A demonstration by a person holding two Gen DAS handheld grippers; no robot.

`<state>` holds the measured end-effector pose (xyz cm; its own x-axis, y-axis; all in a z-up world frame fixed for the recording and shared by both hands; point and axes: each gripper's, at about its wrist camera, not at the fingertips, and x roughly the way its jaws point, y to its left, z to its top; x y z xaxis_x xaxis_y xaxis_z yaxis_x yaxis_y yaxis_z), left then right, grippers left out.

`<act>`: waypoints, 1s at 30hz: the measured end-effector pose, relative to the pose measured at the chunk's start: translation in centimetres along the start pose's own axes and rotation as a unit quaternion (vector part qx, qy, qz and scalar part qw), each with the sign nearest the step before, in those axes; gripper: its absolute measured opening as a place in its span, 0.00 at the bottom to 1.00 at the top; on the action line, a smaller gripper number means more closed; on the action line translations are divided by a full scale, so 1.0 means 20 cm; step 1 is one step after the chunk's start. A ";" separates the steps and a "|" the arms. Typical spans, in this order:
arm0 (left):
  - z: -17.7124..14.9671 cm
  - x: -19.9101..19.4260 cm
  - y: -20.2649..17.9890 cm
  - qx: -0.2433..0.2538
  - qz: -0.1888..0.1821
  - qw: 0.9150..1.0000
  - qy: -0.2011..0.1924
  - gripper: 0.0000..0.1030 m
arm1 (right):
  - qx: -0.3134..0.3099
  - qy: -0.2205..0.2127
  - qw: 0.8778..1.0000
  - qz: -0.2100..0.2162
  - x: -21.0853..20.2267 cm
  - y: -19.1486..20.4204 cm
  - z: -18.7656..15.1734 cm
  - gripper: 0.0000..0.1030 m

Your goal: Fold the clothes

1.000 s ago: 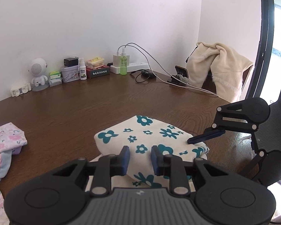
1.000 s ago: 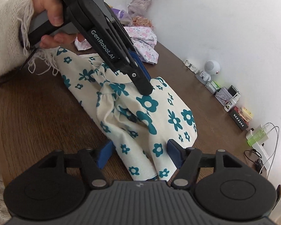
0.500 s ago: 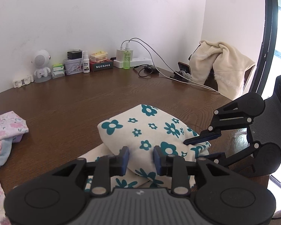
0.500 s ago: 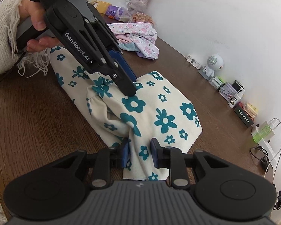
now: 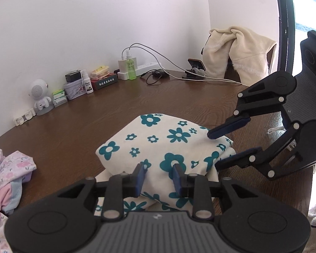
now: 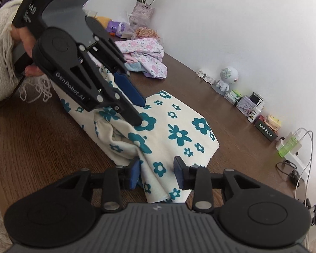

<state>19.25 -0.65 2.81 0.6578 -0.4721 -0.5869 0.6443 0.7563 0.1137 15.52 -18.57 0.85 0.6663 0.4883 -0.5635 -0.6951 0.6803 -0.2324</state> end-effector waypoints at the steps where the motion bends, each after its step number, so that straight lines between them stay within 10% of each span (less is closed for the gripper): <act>1: -0.01 0.00 0.00 -0.004 0.002 1.000 -0.002 0.28 | 0.015 -0.006 1.000 0.006 -0.02 -0.02 0.00 0.41; 12: -0.07 -0.15 0.07 -0.105 0.033 0.994 -0.021 0.34 | 0.216 -0.037 0.976 -0.011 -0.05 -0.34 -0.07 0.49; 20: -0.05 -0.13 0.24 -0.219 -0.009 0.975 -0.025 0.38 | 0.281 -0.019 0.960 -0.004 0.08 -0.41 -0.11 0.50; 30: 0.12 -0.01 0.02 -0.034 -0.001 0.999 -0.027 0.30 | 0.346 -0.023 0.938 0.023 0.06 -0.44 -0.17 0.57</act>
<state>20.34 -1.38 4.91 0.6783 -0.4958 -0.5423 0.6181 0.7841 0.0562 21.51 -25.95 -0.41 0.6615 0.5382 -0.5223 -0.3924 0.8419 0.3705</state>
